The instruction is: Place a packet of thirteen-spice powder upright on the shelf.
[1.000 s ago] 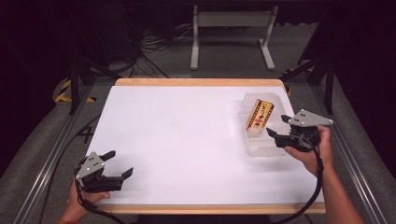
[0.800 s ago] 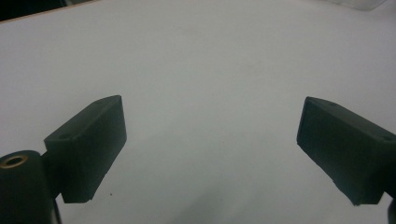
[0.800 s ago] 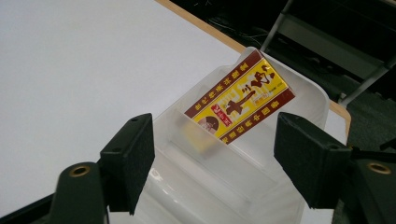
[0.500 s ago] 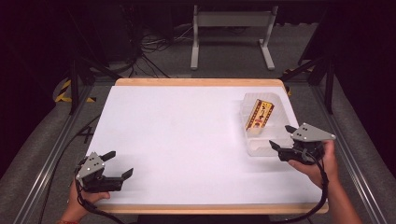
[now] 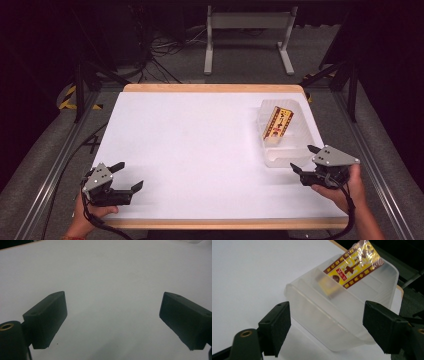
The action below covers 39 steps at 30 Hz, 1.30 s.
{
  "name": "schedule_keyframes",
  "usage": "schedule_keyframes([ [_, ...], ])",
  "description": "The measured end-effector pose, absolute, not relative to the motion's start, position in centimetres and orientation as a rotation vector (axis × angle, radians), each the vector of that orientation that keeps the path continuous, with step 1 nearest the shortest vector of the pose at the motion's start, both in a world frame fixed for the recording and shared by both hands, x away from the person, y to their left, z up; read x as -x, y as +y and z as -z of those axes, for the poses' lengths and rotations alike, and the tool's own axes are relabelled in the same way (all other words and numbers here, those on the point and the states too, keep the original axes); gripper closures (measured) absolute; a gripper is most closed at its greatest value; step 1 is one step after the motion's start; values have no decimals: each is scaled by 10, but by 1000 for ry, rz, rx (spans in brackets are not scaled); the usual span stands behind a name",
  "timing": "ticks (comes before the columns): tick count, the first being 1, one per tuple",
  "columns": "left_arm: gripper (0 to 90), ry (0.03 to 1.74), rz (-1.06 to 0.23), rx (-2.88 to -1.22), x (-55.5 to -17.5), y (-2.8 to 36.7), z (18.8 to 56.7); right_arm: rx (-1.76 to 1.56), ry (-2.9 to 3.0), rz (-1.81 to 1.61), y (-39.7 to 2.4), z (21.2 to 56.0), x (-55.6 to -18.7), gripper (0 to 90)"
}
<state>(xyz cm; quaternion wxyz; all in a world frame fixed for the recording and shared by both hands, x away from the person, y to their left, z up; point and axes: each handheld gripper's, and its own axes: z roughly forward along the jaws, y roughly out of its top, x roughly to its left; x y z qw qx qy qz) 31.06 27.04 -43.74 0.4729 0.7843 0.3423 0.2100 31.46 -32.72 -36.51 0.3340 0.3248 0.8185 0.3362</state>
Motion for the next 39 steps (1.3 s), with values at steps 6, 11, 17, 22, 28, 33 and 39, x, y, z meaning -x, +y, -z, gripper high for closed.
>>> schedule_keyframes([
  [6, 84, 835, -514, -1922, -310, 271, 437, -869, 2145, -862, -334, 380, -311, 191],
  [11, 84, 838, -514, -1919, -310, 271, 438, -861, 2060, -876, -339, 386, -304, 189],
  [17, 84, 835, -513, -1921, -311, 271, 438, -895, 2071, -915, -346, 391, -297, 178],
  [22, 84, 833, -511, -1920, -311, 271, 438, -925, 2071, -912, -351, 401, -292, 171],
  [28, 83, 833, -506, -1917, -312, 270, 437, -995, 2033, -928, -358, 417, -288, 151],
  [33, 81, 829, -500, -1915, -312, 271, 438, -1051, 2002, -912, -363, 427, -289, 140],
  [39, 79, 829, -491, -1916, -314, 270, 439, -1133, 1948, -938, -374, 432, -288, 122],
])
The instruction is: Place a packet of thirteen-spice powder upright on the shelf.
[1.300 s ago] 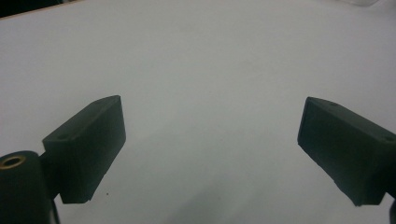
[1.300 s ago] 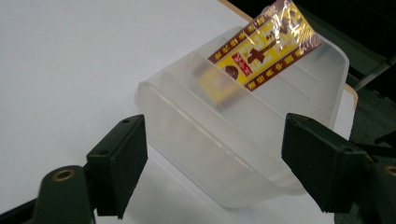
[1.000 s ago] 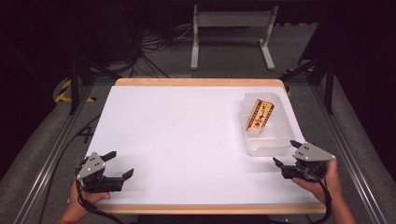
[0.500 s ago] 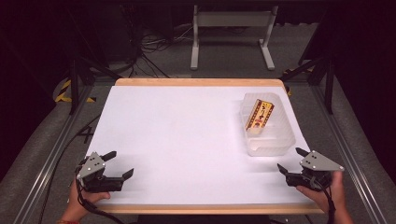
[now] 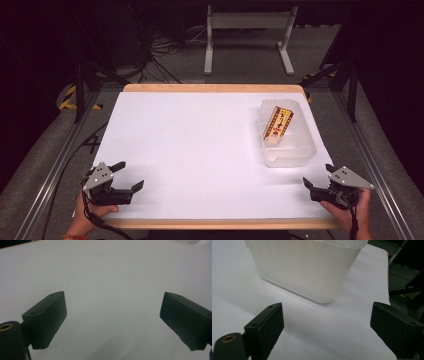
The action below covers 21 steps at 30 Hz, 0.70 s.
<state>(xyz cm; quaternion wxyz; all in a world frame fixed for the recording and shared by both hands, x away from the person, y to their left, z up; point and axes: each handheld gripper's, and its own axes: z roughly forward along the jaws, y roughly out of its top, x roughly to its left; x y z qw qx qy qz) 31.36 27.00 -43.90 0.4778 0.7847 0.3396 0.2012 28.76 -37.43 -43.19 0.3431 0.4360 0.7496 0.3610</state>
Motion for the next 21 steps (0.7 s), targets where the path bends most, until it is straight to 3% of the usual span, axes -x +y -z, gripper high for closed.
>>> schedule_keyframes([
  [21, 78, 819, -476, -1942, -317, 268, 443, -1132, 1959, -888, -363, 439, -286, 86],
])
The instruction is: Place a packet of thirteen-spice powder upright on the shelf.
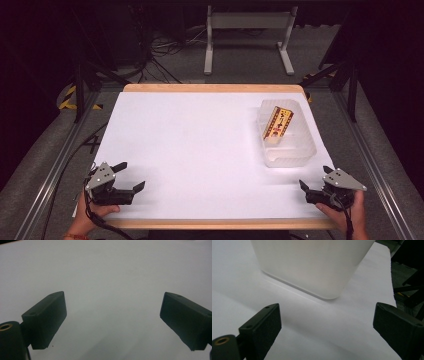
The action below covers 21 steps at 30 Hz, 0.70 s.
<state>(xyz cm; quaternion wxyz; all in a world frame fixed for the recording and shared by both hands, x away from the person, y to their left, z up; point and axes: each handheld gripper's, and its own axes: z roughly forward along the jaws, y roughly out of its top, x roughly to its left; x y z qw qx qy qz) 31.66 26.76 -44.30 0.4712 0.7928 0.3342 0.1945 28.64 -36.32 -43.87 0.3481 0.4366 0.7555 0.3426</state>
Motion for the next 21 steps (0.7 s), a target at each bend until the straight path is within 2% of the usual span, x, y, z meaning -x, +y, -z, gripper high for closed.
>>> schedule_keyframes([
  [21, 78, 812, -470, -1947, -319, 264, 443, -1128, 1973, -888, -362, 440, -285, 86],
])
